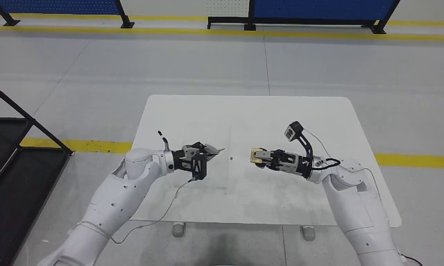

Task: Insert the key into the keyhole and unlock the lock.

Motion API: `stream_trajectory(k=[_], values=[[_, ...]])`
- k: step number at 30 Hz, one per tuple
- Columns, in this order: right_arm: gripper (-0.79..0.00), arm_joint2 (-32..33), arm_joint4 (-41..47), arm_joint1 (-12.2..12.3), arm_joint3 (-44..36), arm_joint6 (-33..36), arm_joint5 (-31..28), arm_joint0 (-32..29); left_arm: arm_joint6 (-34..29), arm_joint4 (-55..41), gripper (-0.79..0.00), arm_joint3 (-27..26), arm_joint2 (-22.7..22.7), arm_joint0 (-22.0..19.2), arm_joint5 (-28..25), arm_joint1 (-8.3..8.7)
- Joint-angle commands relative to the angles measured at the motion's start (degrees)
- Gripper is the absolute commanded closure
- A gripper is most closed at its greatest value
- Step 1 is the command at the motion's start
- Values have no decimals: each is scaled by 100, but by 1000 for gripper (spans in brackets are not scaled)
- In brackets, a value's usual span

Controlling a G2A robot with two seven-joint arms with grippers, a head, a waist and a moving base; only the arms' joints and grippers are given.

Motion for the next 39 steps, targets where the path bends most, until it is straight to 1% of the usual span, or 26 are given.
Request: stream_trajectory(k=[1, 4, 6, 8, 21, 24, 25, 29, 31, 35, 36, 37, 39], values=[[0, 0, 0, 0, 0, 0, 0, 0, 213, 203, 0, 53, 63, -99, 323, 7], [0, 0, 0, 0, 0, 0, 0, 0, 500, 381, 0, 100, 152, -204, 699, 11], [0, 0, 0, 0, 0, 0, 0, 0, 673, 443, 0, 177, 211, -280, 795, 13], [0, 0, 0, 0, 0, 0, 0, 0, 682, 416, 0, 280, 234, -331, 784, 8], [0, 0, 0, 0, 0, 0, 0, 0, 682, 416, 0, 280, 234, -331, 784, 8], [0, 0, 0, 0, 0, 0, 0, 0, 460, 697, 0, 141, 267, -300, 1020, 20], [0, 0, 0, 0, 0, 0, 0, 0, 512, 802, 0, 81, 300, -301, 1056, 29], [0, 0, 0, 0, 0, 0, 0, 0, 695, 951, 0, 147, 319, -400, 1113, 56], [0, 0, 0, 0, 0, 0, 0, 0, 807, 1082, 0, 229, 378, -481, 1018, 68], [0, 0, 0, 0, 0, 0, 0, 0, 736, 1299, 0, 218, 504, -603, 961, 67], [0, 0, 0, 0, 0, 0, 0, 0, 793, 1390, 0, 188, 541, -632, 1008, 72], [0, 0, 0, 0, 0, 0, 0, 0, 895, 1524, 0, 152, 573, -652, 1162, 82], [0, 0, 0, 0, 0, 0, 0, 0, 1258, 1287, 0, 223, 542, -612, 1431, 91]])
